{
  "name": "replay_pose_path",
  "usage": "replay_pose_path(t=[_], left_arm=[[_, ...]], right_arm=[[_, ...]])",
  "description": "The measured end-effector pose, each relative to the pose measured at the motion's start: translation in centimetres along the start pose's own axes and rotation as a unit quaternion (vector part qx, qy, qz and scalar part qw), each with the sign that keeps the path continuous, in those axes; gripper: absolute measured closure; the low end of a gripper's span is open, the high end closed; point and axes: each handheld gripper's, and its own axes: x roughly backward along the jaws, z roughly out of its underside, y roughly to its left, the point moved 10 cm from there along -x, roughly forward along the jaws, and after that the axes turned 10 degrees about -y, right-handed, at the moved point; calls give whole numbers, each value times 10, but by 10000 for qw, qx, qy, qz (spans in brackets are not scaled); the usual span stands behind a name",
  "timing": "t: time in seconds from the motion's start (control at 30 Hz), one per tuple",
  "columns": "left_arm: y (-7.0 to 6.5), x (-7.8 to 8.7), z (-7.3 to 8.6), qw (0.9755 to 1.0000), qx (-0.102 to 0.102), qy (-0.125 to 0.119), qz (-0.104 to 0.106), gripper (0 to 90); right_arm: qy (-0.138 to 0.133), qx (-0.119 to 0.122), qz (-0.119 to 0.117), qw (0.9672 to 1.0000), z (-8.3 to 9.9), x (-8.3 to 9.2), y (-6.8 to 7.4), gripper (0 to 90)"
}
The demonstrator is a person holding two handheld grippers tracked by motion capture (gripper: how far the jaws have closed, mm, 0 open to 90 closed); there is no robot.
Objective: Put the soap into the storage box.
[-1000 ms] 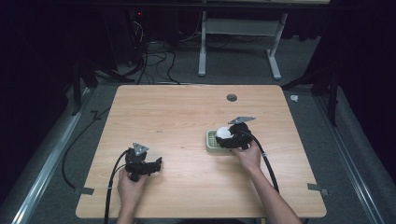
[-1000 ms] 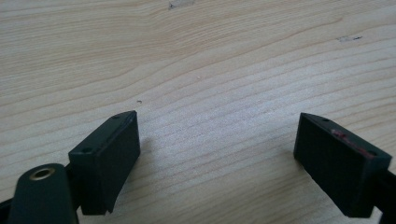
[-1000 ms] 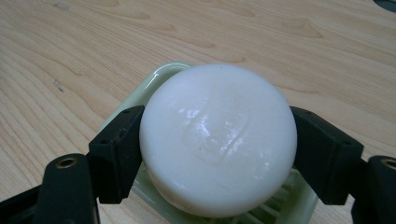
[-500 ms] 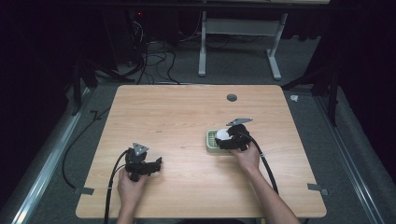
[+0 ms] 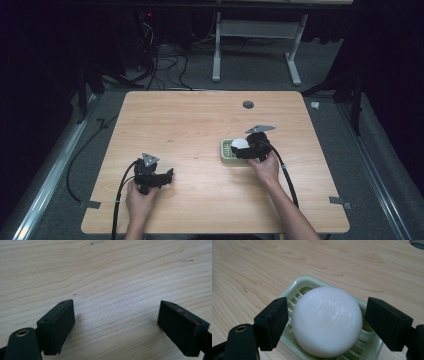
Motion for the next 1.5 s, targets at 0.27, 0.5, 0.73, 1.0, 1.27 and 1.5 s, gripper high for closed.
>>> replay_pose_path(t=[0.27, 0.5, 0.73, 1.0, 1.27, 1.5], left_arm=[[0, 0, 0, 10000, 1, -1, 0, 150], [0, 0, 0, 10000, 0, -1, 1, 150], [0, 0, 0, 10000, 1, 0, 0, 150], [0, 0, 0, 10000, 1, 0, 0, 150], [0, 0, 0, 10000, 1, -1, 1, 150], [0, 0, 0, 10000, 1, -1, -1, 150]], right_arm=[[-207, -82, -46, 9997, -9, 9, -1, 197], [-377, -168, -99, 9991, -15, 18, -2, 212], [-489, -252, -126, 9984, -19, 27, -6, 223], [-573, -310, -125, 9978, -22, 35, -10, 227], [-694, -324, -136, 9970, -26, 44, -11, 230], [-726, -357, -126, 9966, -25, 50, -14, 233]])
